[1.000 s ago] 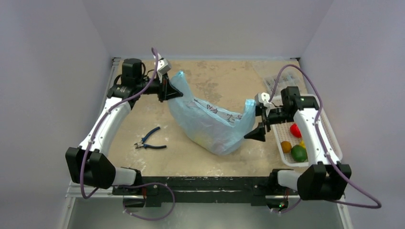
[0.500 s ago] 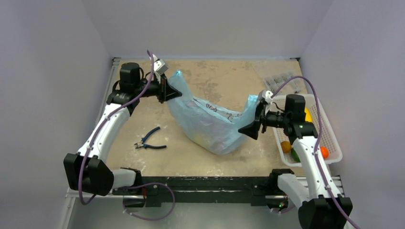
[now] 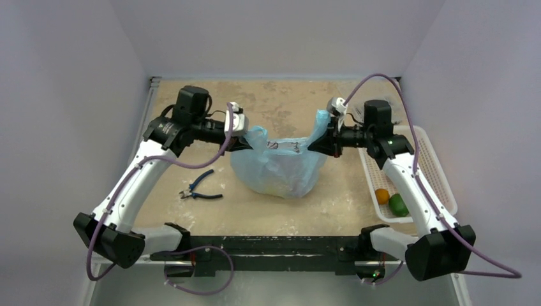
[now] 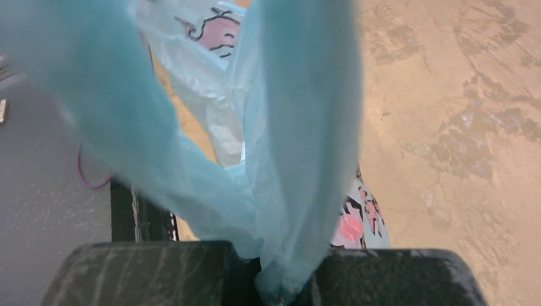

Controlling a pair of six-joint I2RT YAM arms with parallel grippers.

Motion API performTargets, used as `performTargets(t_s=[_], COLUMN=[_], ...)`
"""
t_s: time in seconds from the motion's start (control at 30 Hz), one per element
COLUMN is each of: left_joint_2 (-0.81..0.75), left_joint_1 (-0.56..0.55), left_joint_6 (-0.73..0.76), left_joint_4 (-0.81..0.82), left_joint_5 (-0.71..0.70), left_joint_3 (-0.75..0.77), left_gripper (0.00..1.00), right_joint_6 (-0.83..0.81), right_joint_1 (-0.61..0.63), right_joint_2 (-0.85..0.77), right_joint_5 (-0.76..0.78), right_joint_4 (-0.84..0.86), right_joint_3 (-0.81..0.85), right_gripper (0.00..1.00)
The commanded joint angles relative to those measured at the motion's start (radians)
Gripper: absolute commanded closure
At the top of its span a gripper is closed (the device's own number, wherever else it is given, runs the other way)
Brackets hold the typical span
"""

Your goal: Place the fake fruits into the plastic bag and tie a complex knot

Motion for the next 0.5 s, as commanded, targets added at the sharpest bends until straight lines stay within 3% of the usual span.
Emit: performTargets(t_s=[0.0,0.17,0.3,0.37,0.47], left_joint_2=[0.021,0.046,0.074,0.085,0.095], left_joint_1=[-0.12,-0.254,-0.301,-0.303,-0.302], left_joint_6=[0.351,0.287,0.234,0.188,0.134], left_joint_4=[-0.203,-0.09,-0.013,0.039,0.096], left_joint_5=[0.005,-0.026,-0.041,-0.046,-0.058], left_joint_3=[0.094,0.129,0.113,0.087,0.065], left_gripper=[1.0,1.0,1.0,1.0,1.0], right_joint_6=[-0.049,0.074,0.101,0.115,0.102], right_joint_1=[0.076,0.188,0.28,0.293,0.334], right_joint_2=[0.057,0.116,0.16,0.157,0.153], right_joint_5=[0.09,0.179,0.259,0.257,0.239], right_joint_4=[-0.112,-0.078,-0.114,-0.1,-0.099], right_joint_3=[0.112,0.178,0.218,0.215,0.214], right_gripper=[1.0,1.0,1.0,0.93,1.0])
